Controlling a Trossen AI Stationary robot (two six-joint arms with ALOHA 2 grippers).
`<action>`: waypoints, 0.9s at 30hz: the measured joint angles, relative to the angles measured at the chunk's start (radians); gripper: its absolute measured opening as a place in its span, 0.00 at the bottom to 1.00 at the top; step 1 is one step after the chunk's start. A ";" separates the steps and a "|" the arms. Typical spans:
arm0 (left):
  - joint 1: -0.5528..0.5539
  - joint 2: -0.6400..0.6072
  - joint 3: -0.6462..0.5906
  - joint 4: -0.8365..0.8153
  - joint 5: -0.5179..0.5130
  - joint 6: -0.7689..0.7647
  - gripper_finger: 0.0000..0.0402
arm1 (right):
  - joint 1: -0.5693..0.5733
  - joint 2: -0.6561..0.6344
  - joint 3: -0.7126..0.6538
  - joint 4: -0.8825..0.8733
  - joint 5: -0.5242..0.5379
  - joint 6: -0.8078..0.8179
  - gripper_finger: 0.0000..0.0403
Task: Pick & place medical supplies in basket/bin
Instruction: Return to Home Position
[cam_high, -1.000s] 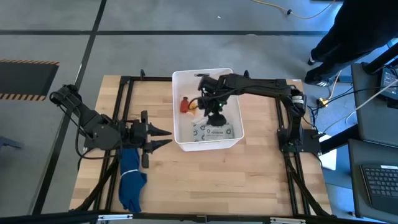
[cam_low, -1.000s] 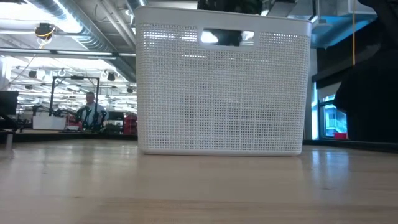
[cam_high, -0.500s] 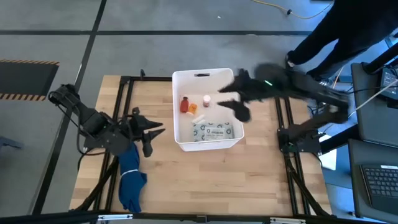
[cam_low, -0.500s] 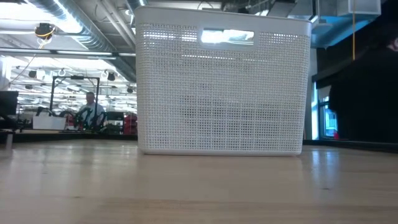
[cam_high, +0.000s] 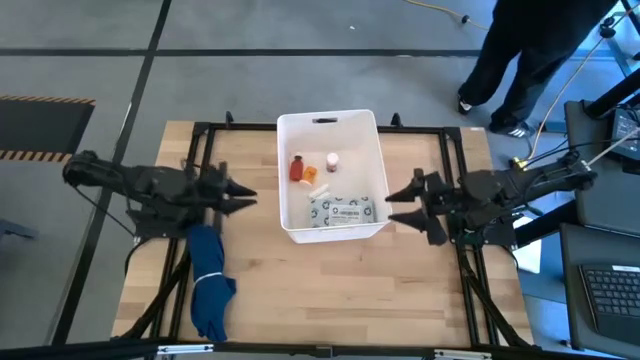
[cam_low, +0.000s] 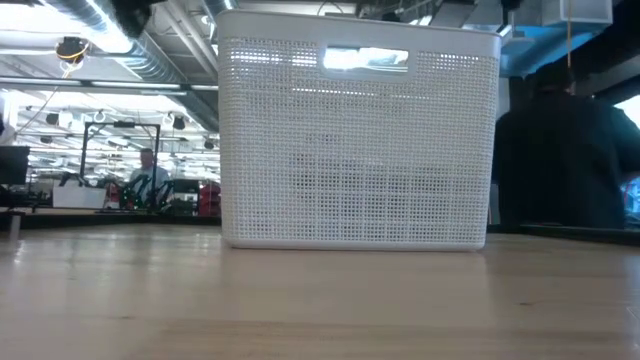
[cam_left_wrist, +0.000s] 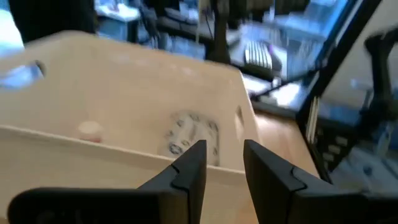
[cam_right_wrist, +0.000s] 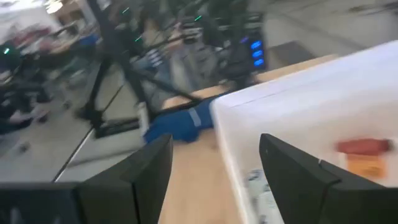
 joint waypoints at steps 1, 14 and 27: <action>0.017 -0.060 -0.027 -0.001 0.006 0.008 0.25 | 0.017 -0.024 -0.028 0.014 0.047 0.002 0.60; 0.100 -0.578 -0.311 -0.058 0.059 -0.008 0.25 | 0.124 -0.220 -0.221 0.094 0.120 -0.142 0.60; 0.101 -0.578 -0.440 -0.004 0.008 -0.044 0.25 | 0.129 -0.598 -0.502 0.238 -0.089 -0.135 0.60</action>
